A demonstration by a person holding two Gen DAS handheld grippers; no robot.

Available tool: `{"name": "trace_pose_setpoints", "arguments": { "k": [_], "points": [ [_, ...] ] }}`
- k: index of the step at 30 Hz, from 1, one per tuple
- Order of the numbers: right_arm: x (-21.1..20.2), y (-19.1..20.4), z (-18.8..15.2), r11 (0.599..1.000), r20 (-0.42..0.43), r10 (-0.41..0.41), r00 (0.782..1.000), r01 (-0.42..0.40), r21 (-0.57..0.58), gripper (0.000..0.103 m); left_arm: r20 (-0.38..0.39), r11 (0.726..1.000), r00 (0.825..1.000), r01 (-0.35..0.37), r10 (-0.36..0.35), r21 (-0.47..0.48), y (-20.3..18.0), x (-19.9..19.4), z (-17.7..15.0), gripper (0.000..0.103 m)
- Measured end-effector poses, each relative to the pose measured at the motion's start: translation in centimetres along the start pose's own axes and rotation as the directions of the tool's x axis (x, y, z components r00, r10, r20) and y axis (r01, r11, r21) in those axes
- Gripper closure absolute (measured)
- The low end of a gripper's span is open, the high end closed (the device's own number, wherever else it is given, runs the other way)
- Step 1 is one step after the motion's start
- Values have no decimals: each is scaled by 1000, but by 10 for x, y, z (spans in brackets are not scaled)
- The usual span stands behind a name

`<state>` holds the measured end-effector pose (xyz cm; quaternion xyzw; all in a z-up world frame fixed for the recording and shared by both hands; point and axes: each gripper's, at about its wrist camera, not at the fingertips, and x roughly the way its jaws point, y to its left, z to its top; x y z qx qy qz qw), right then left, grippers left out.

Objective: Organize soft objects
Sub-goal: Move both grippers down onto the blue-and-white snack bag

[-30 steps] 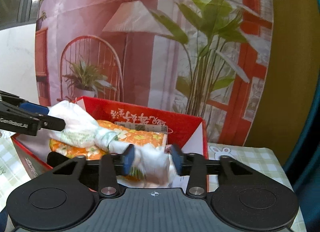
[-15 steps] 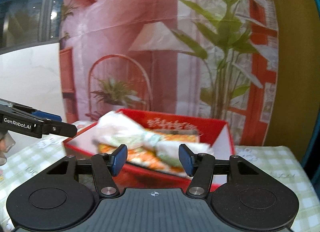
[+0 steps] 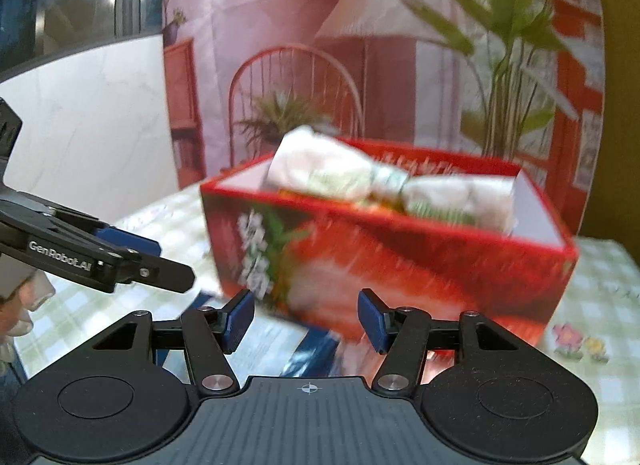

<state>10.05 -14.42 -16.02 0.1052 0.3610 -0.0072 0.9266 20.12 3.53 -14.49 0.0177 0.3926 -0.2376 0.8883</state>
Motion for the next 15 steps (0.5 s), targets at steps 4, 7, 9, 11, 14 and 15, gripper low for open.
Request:
{"name": "trace_pose_setpoints", "arguments": {
  "k": [4,7,9,11,14,15],
  "points": [
    [9,5,-16,1000,-55,22,998,-22,4,49,-57,1000,998,22,-22,-12,-1,14,-17,34],
    [15,7,-29,999,-103,35,994,-33,19,49,-83,999,996,38,-40,-19,-2,21,-30,47],
    [18,8,-37,999,-133,42,990,-38,34,49,-83,999,996,41,-42,-14,-4,22,-38,57],
    [20,9,-45,999,-156,40,987,-34,41,47,-70,999,997,41,-42,-19,-3,20,-42,60],
    [16,12,-52,999,-155,49,987,-46,23,47,-60,998,997,45,-48,-47,-2,18,-45,61],
    [15,14,-54,999,-159,51,986,-50,16,47,-57,998,997,43,-46,-48,-2,17,-47,61]
  ]
}}
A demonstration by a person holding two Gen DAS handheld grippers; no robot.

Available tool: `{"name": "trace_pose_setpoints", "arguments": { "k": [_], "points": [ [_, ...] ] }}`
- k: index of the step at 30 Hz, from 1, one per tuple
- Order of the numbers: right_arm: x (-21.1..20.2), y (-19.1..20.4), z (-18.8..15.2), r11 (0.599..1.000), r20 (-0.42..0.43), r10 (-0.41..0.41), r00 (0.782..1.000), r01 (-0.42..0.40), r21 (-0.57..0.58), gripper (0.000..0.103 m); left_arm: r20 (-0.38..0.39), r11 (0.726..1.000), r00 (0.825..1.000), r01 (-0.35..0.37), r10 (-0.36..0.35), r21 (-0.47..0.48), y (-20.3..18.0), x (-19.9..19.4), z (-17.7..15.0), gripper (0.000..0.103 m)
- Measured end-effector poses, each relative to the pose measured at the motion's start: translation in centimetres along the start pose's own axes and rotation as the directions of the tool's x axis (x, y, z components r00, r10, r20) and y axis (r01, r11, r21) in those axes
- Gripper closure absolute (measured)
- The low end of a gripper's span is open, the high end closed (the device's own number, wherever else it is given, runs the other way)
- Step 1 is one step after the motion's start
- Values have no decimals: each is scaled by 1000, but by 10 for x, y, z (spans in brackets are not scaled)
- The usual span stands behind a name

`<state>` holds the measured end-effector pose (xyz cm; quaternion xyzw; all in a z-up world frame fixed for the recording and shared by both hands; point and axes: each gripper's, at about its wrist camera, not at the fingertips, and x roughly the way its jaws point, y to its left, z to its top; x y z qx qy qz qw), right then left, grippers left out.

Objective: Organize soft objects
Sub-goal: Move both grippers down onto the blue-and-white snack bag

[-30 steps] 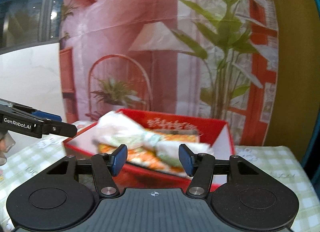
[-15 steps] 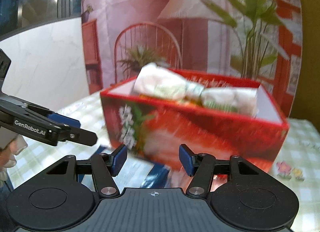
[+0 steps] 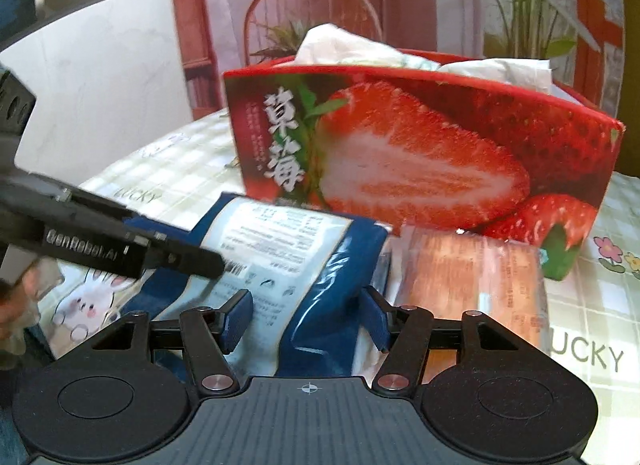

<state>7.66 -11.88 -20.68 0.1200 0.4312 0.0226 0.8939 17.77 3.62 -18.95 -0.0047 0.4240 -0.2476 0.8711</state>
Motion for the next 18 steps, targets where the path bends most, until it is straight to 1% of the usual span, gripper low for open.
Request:
{"name": "trace_pose_setpoints", "arguments": {
  "k": [5,9,12,18],
  "points": [
    [-7,6,-11,999,7,-7,1000,8,-34,47,22,1000,1000,-11,11,4,-7,-3,-11,61],
    [-9,2,-14,1000,18,-4,1000,4,-13,47,35,1000,999,-13,13,-3,-9,-8,-23,60],
    [-12,1,-18,1000,29,-7,1000,7,-9,47,38,1000,999,-18,19,-9,-8,-8,-26,58],
    [-14,-1,-22,1000,44,-27,999,27,1,48,48,1000,999,-12,13,-8,-6,-8,-28,58]
  ]
}}
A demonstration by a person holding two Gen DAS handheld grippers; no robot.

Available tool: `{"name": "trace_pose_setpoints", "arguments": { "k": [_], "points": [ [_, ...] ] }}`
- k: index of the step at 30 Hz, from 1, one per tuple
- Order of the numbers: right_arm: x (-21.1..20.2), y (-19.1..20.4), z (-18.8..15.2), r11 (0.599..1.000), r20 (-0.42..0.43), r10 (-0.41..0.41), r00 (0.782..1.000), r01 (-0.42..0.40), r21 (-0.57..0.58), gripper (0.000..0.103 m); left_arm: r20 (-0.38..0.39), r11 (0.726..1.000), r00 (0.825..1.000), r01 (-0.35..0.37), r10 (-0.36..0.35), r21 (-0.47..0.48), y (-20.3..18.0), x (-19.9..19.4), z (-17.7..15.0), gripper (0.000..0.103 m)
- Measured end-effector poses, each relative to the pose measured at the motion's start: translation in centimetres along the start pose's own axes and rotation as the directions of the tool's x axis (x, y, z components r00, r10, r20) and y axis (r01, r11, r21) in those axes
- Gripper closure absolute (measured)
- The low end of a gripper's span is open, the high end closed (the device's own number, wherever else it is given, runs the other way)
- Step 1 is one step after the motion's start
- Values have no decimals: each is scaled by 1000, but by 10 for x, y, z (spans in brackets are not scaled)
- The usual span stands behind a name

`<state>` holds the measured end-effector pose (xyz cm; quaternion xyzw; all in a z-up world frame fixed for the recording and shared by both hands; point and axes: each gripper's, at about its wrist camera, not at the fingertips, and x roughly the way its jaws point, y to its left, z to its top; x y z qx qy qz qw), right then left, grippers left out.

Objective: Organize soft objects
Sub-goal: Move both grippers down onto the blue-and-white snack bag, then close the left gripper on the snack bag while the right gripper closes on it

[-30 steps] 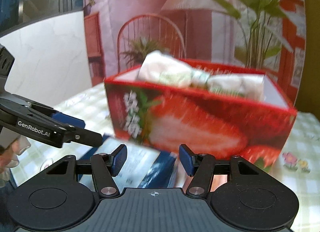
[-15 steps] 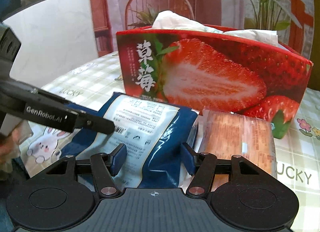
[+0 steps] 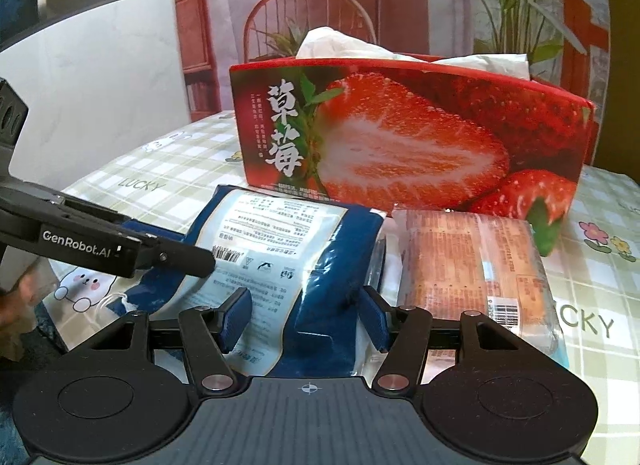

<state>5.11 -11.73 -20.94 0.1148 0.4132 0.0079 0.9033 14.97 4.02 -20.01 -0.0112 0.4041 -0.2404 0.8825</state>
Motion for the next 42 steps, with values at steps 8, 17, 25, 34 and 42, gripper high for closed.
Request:
{"name": "trace_pose_setpoints", "arguments": {
  "k": [8,17,25,34,42],
  "points": [
    [1,-2,-5,1000,20,-26,999,26,-4,40,13,1000,1000,7,-7,0,1,0,-2,57],
    [2,-1,-7,1000,30,-16,999,17,-22,39,19,1000,1000,13,-13,-3,2,-1,-4,57],
    [3,-4,-6,1000,20,23,1000,-23,5,49,20,1000,1000,13,-13,-1,2,-1,-4,57],
    [-2,2,-4,999,19,49,999,-48,-14,69,13,1000,1000,20,-20,-17,3,-2,-3,58],
    [-16,12,7,994,67,77,995,-72,-82,80,69,997,996,54,-50,-55,6,-18,8,66]
  ]
}}
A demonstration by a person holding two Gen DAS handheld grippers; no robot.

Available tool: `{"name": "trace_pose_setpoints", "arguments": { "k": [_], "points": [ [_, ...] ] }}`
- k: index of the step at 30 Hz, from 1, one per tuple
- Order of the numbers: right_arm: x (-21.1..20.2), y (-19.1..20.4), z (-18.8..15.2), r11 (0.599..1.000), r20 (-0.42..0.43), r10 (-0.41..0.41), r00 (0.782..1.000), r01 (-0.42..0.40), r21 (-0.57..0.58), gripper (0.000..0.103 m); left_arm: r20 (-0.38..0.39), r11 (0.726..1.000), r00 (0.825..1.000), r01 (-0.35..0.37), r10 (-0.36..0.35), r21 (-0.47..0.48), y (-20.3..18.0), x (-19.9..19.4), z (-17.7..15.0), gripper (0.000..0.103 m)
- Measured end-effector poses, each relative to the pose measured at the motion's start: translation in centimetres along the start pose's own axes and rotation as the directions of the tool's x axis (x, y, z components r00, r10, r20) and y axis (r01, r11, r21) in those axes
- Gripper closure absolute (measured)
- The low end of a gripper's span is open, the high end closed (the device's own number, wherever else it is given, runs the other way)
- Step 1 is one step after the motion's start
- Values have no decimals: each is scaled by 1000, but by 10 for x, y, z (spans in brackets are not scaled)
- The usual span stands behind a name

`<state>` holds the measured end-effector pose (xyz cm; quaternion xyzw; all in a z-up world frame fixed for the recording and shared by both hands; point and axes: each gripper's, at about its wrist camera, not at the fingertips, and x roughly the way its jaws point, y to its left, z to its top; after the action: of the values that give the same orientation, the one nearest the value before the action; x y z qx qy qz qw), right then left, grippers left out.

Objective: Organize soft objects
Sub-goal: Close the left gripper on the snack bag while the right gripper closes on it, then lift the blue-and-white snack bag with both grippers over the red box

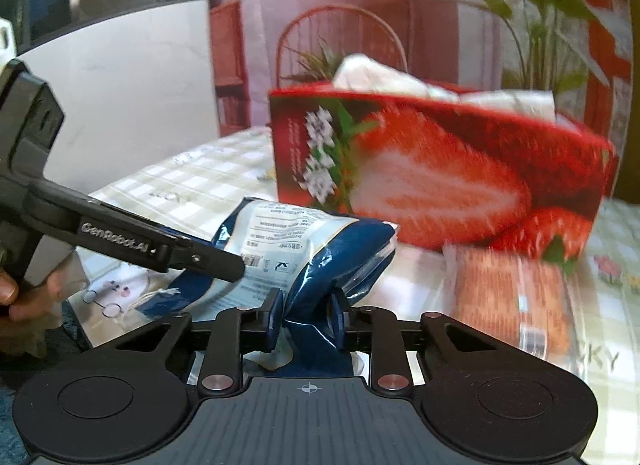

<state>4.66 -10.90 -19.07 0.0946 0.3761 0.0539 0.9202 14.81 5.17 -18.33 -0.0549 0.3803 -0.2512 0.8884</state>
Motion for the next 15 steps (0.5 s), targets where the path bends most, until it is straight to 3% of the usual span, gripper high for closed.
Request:
{"name": "trace_pose_setpoints", "arguments": {
  "k": [6,15],
  "points": [
    [-17,1,23,997,94,-11,995,18,-70,81,99,999,995,28,-32,33,-13,-19,31,66],
    [-34,-30,82,996,203,-35,979,50,-71,81,220,993,974,33,-58,114,-44,-26,101,65]
  ]
}}
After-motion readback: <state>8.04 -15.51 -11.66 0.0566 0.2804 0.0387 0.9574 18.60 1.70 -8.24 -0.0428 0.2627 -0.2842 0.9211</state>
